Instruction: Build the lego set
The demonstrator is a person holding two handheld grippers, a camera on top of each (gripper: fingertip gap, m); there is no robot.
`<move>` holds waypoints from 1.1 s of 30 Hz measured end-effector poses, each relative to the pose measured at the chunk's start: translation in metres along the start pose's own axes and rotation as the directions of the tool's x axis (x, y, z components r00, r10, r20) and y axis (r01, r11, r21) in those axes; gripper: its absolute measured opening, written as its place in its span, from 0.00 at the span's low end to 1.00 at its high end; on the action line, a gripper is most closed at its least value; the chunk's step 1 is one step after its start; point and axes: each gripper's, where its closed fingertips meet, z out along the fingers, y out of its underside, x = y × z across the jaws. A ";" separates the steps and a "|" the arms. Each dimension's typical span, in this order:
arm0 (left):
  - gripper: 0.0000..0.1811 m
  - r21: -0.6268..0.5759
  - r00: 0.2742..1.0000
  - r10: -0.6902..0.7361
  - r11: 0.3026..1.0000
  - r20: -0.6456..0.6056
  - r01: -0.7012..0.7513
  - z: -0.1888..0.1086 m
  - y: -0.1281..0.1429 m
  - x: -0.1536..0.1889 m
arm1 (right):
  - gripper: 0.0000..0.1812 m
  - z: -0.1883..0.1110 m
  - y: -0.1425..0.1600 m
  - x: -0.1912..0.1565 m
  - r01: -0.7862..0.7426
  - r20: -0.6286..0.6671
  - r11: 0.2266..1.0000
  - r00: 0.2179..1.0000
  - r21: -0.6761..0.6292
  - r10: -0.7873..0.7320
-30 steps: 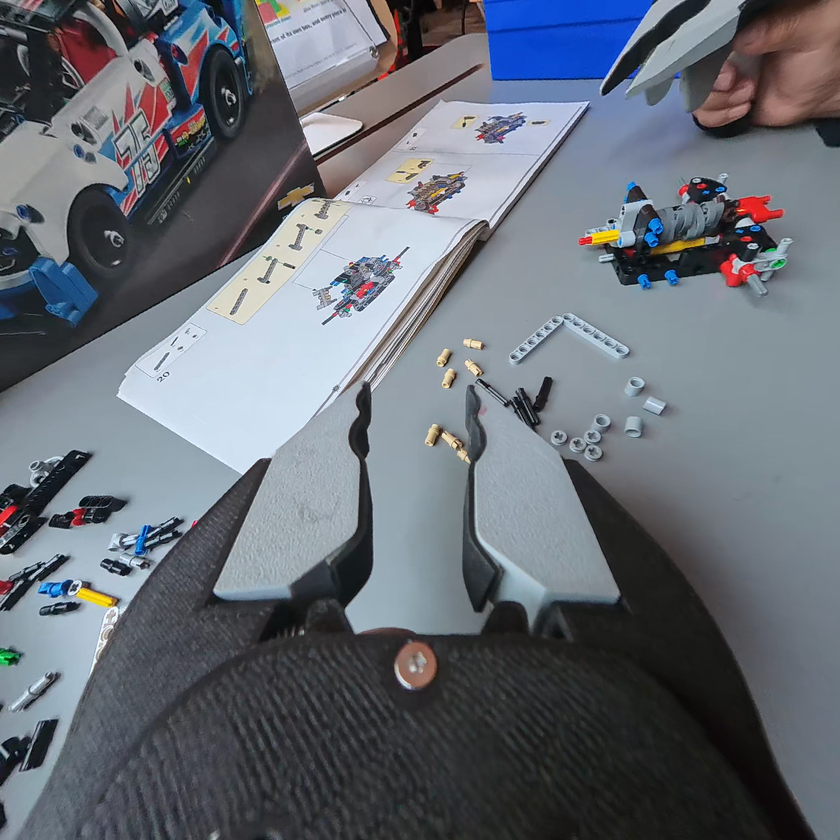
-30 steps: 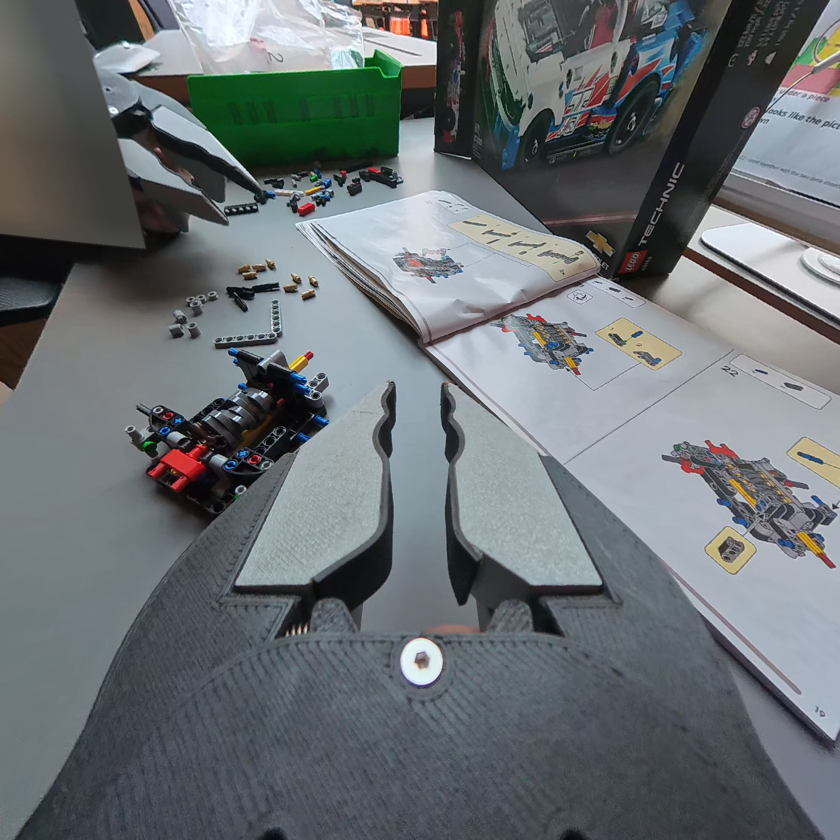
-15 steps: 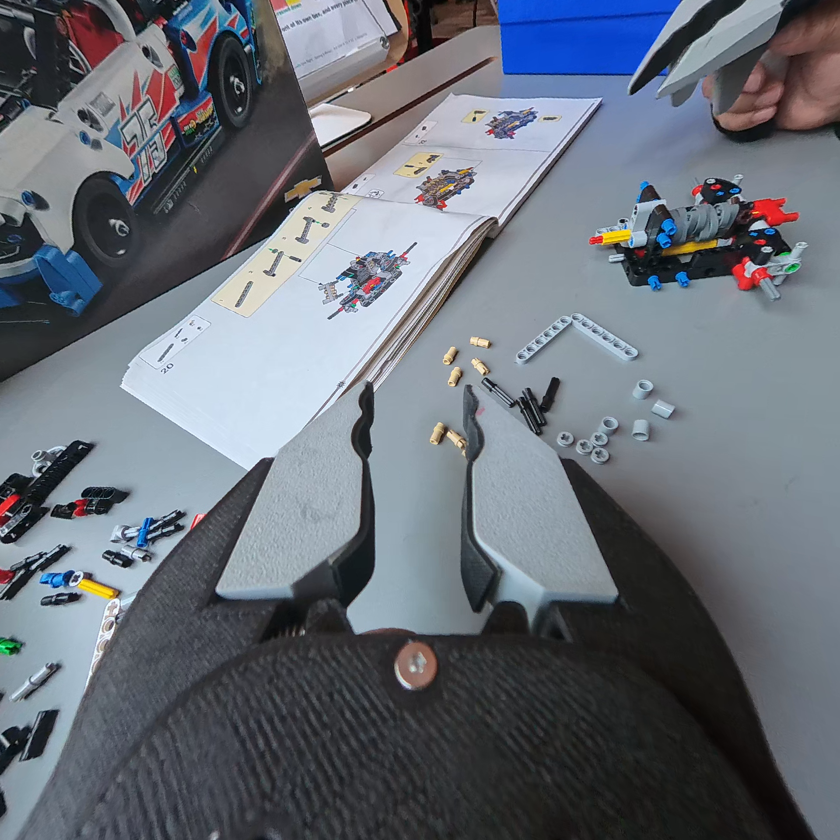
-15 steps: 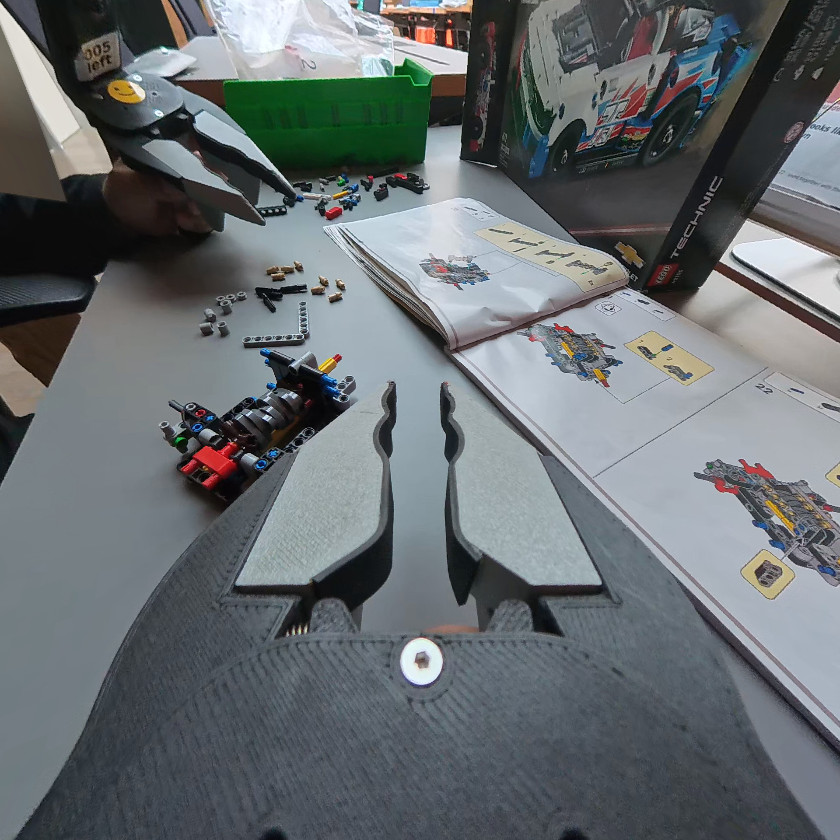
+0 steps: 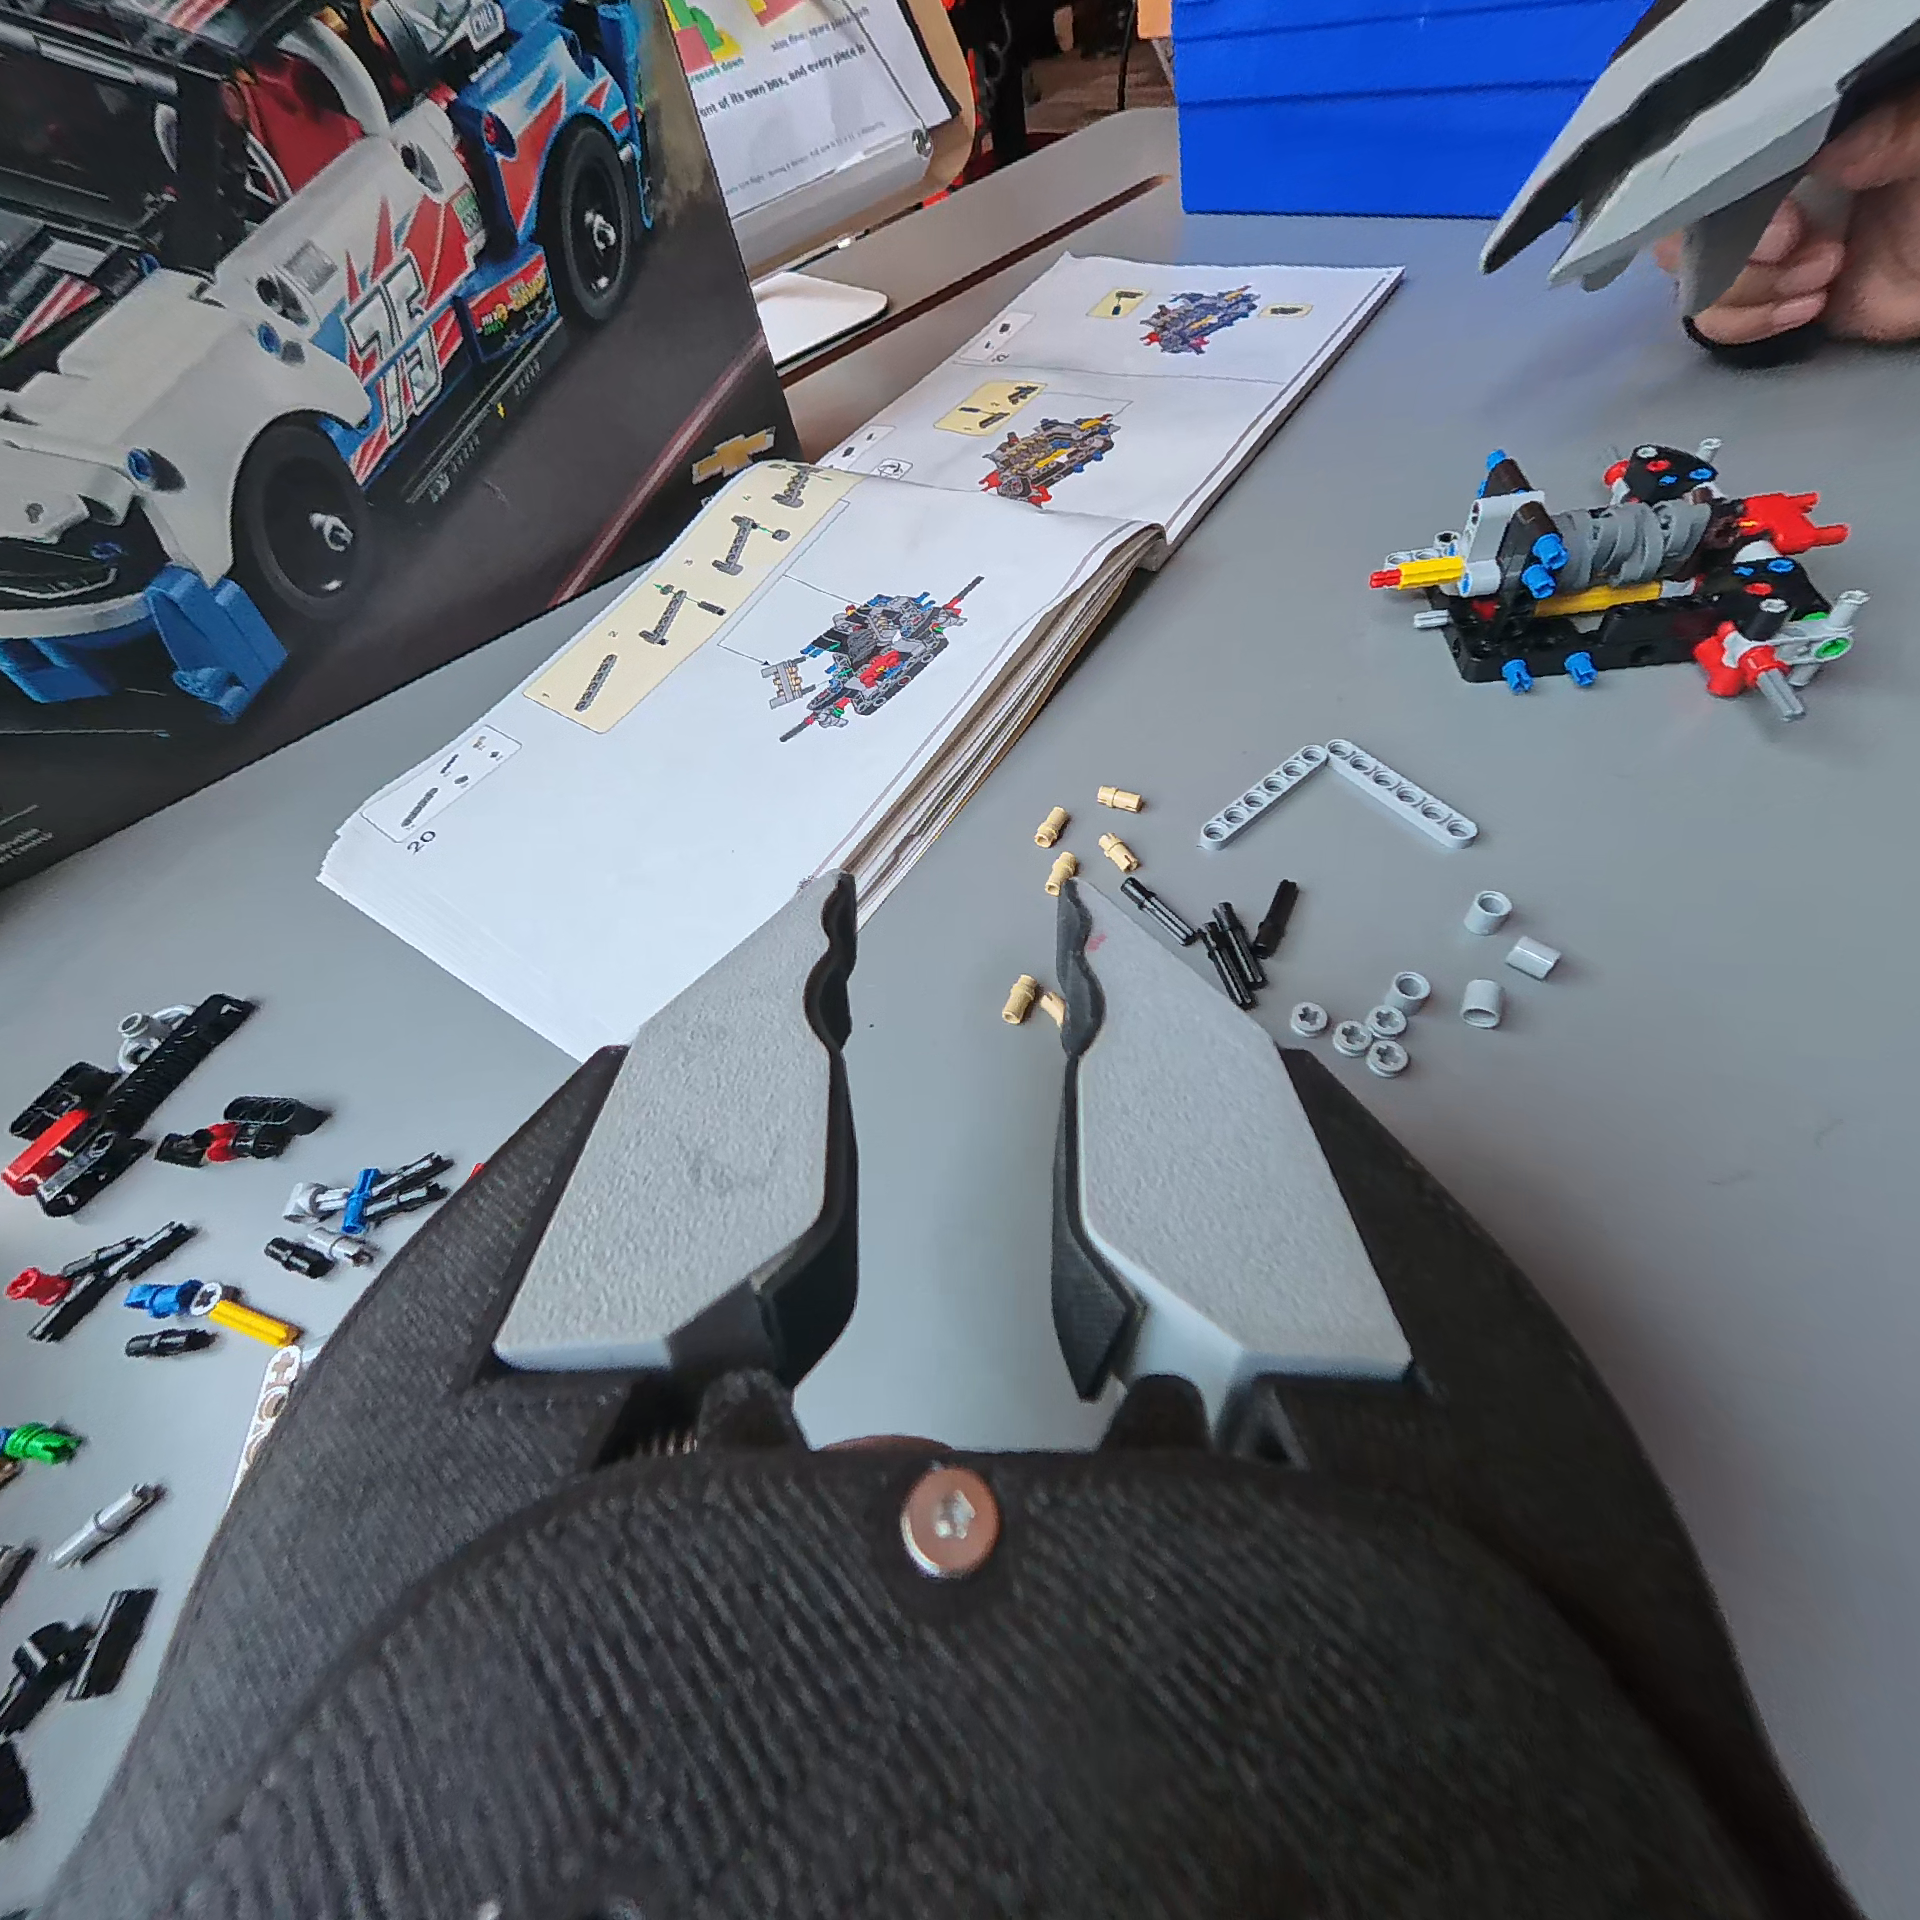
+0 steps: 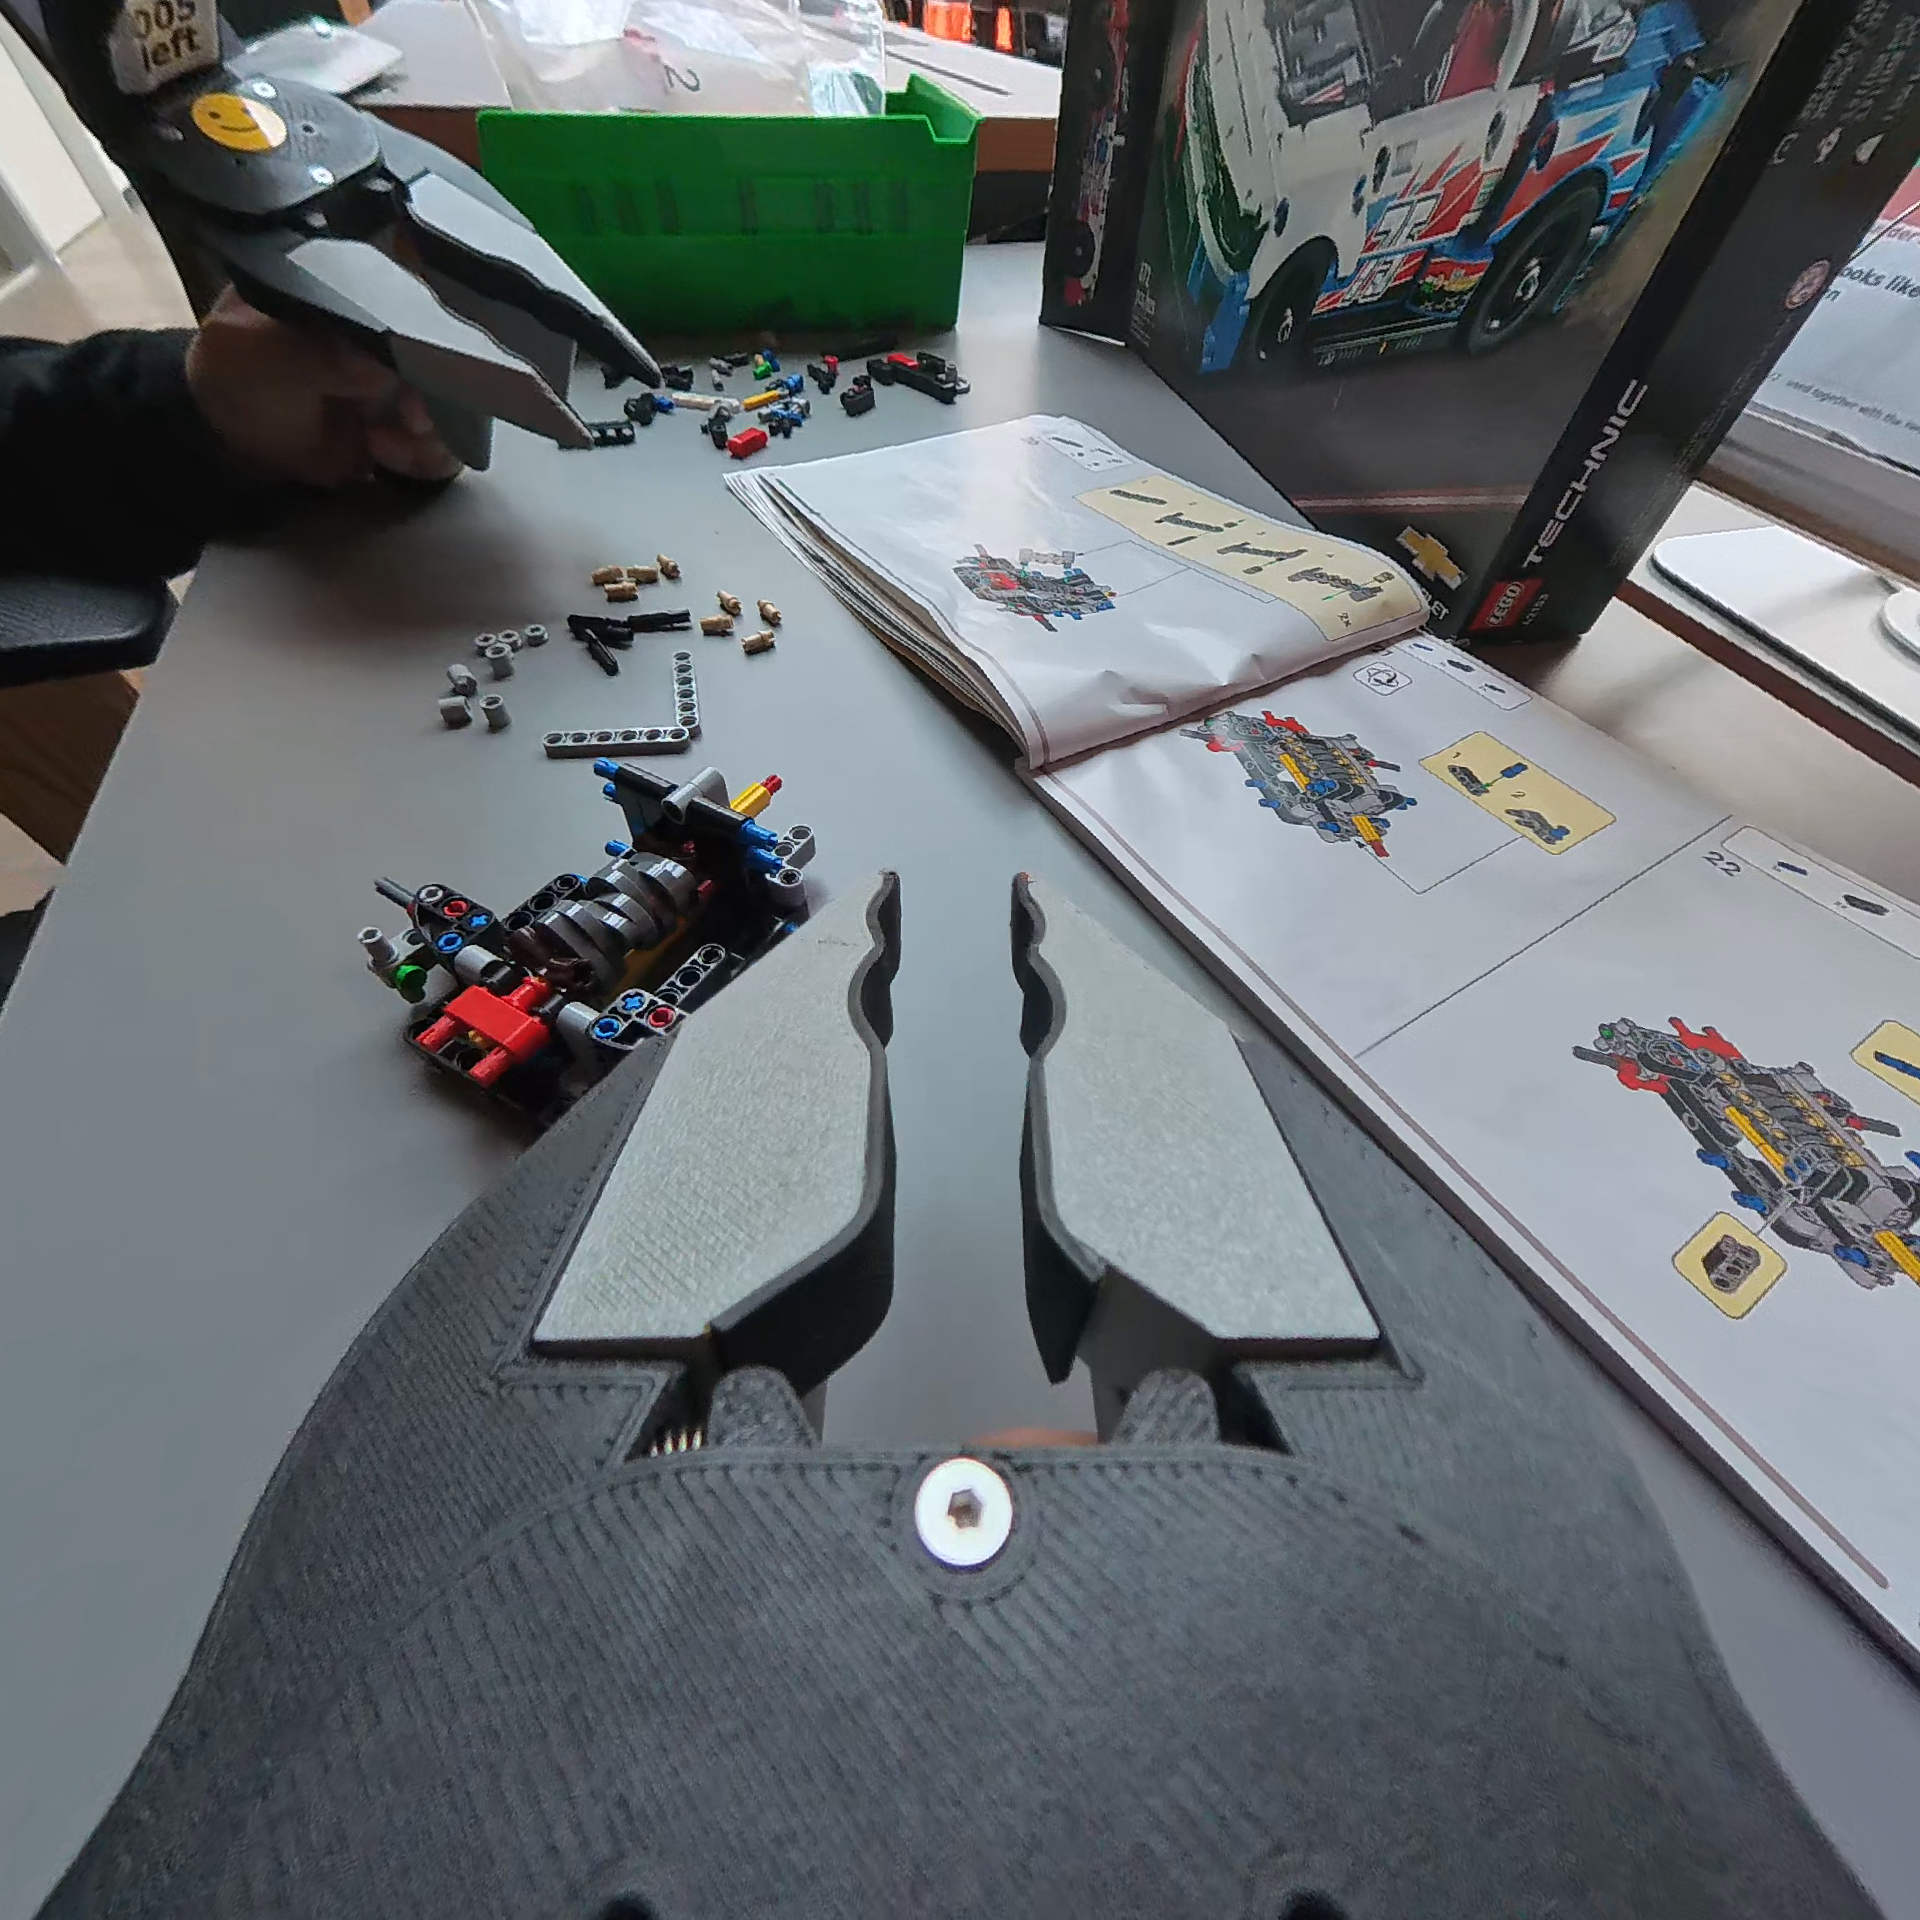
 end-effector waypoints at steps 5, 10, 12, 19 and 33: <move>0.20 0.006 1.000 -0.002 1.000 0.004 0.002 -0.001 -0.001 -0.001 | 0.10 0.000 0.000 0.001 -0.001 -0.010 1.000 1.000 0.001 0.001; 0.21 0.006 1.000 -0.002 1.000 -0.001 0.002 -0.001 -0.001 0.000 | 0.10 0.000 0.001 0.002 -0.009 -0.007 1.000 1.000 -0.006 0.009; 0.22 0.005 1.000 -0.001 1.000 -0.004 0.001 -0.001 0.000 0.000 | 0.10 0.001 0.001 0.002 -0.011 -0.004 1.000 1.000 -0.008 0.011; 0.22 0.002 1.000 0.011 1.000 -0.017 -0.011 0.000 0.000 0.003 | 0.11 0.002 0.002 0.002 -0.021 0.004 1.000 1.000 -0.020 0.021; 0.19 0.060 0.998 -0.048 0.997 -0.030 0.049 -0.007 -0.007 -0.002 | 0.11 0.003 0.003 0.000 -0.027 0.018 0.999 0.999 -0.025 0.028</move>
